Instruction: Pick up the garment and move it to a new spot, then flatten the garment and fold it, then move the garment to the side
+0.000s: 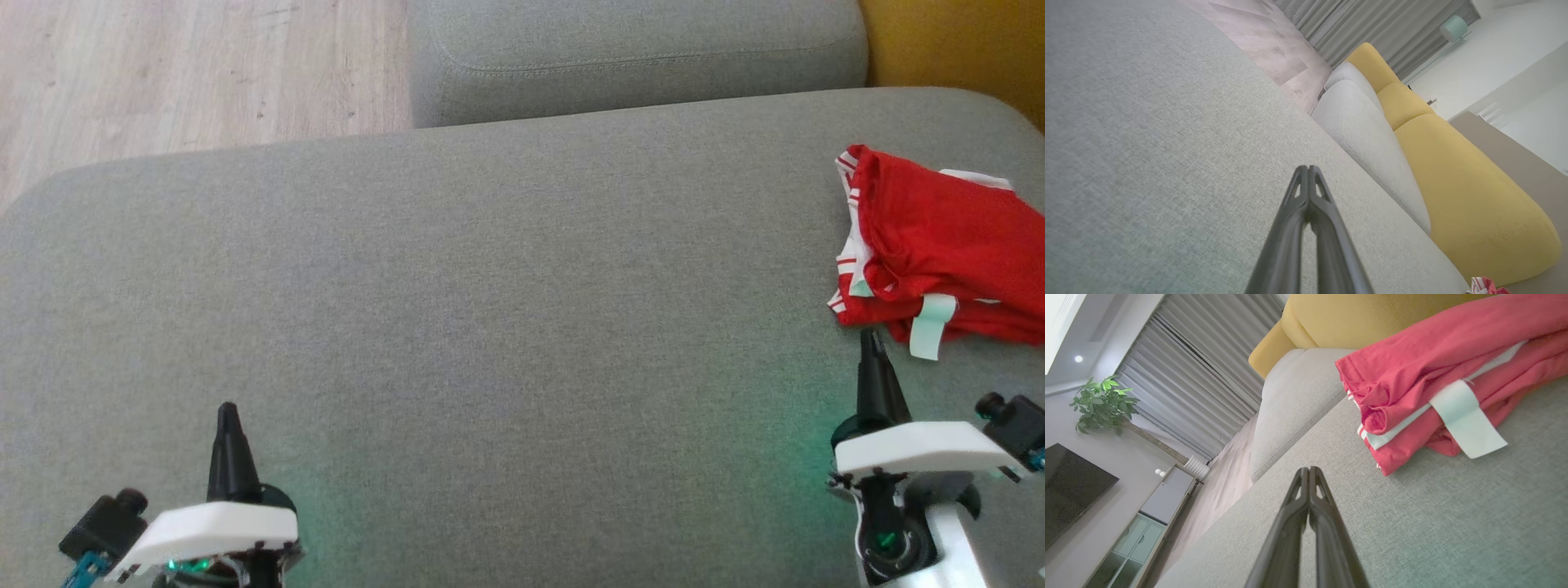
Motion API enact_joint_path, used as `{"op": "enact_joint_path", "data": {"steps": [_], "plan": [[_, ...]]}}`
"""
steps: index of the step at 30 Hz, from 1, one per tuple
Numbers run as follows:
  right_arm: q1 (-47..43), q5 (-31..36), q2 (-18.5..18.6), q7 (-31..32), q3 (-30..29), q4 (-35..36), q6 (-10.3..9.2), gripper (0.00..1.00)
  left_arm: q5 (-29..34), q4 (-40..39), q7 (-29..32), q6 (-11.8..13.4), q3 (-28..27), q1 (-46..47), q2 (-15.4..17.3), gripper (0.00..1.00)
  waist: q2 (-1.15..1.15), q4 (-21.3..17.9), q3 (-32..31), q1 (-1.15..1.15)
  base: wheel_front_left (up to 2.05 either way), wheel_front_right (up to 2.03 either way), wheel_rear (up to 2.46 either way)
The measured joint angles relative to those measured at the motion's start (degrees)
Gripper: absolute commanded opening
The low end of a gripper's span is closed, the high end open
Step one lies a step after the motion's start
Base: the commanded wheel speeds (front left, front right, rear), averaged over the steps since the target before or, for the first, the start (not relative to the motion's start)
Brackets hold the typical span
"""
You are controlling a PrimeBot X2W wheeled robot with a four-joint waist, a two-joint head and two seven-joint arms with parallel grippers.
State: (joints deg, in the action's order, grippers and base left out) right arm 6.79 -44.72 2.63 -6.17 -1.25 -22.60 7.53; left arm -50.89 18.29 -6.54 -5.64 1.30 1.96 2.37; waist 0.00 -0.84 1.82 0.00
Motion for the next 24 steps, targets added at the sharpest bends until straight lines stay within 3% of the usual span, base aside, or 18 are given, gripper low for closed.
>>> {"op": "enact_joint_path", "data": {"steps": [24], "plan": [[-0.38,-14.13,0.00,3.76,-1.96,1.81,0.00,0.00,-12.30,-0.56,4.02,-0.42,-1.67,0.12,0.00,0.00,0.00,0.25,-0.50,0.00,0.00,0.00,0.00]]}}
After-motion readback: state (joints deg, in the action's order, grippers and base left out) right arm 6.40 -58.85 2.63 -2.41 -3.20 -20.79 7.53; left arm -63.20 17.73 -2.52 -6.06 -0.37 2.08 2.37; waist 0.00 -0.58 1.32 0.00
